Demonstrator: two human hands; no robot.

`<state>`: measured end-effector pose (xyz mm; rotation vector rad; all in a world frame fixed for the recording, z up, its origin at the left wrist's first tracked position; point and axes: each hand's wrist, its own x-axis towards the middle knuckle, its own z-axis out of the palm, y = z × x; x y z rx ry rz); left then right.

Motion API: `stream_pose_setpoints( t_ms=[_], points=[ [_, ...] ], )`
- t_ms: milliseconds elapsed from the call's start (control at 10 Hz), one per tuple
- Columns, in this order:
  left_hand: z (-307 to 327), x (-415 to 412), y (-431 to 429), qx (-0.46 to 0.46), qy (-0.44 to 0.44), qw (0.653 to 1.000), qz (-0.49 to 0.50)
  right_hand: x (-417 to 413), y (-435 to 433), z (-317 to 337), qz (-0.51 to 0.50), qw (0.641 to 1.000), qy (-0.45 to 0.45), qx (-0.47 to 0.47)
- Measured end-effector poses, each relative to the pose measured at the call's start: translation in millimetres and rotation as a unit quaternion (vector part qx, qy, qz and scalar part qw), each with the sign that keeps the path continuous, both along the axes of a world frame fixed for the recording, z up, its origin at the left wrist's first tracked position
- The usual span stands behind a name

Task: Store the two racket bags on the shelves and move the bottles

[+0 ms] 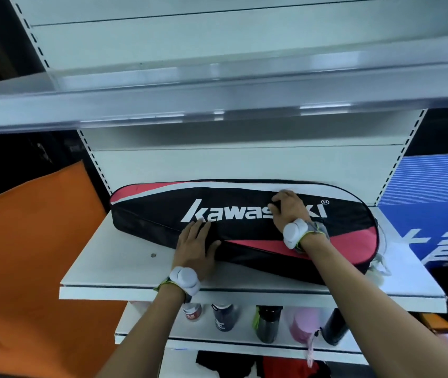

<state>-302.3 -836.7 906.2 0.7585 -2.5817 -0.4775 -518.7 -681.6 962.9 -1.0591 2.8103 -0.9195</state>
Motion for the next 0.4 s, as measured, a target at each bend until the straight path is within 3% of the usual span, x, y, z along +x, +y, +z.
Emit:
stream_pose_setpoints(
  t_ms=[100, 400],
  points=[
    [4.0, 2.4, 1.7, 0.001, 0.000, 1.000, -0.002, 2.3, 3.6, 1.5, 0.000, 0.999, -0.007, -0.038],
    [59.6, 17.5, 12.2, 0.051, 0.019, 0.998, -0.022, 39.0, 23.6, 41.3, 0.012, 0.999, -0.035, -0.022]
  ],
)
